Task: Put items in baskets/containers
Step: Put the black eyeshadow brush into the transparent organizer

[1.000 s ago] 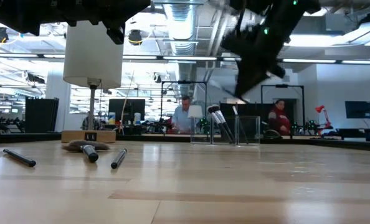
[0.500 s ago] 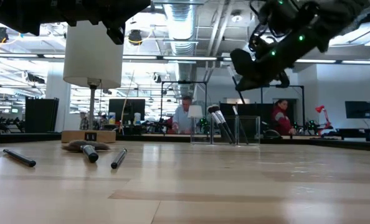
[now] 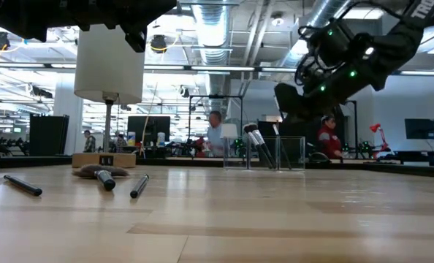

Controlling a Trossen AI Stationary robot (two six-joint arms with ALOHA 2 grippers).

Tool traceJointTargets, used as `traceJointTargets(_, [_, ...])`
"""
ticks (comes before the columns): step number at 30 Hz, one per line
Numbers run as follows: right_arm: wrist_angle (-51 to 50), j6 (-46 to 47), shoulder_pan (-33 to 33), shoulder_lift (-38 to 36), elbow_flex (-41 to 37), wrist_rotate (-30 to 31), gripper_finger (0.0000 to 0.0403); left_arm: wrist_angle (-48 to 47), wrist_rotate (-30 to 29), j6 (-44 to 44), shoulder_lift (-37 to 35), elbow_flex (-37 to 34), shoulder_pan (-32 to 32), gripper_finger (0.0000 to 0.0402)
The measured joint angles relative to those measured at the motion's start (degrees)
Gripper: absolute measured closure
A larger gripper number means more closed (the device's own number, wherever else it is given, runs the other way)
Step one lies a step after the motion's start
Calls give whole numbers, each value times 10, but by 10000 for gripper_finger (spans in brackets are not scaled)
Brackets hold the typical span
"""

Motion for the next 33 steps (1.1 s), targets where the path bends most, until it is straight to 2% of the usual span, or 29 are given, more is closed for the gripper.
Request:
traceJointTargets(7, [8, 23, 0, 41, 0, -1, 396, 0, 0, 0, 0, 0, 0, 295])
traceJointTargets(22, [4, 41, 0, 48, 1, 1, 393, 0, 0, 0, 0, 0, 0, 295])
traceJointTargets(33, [-6, 51, 8, 41, 1, -1, 331, 0, 0, 0, 0, 0, 0, 295])
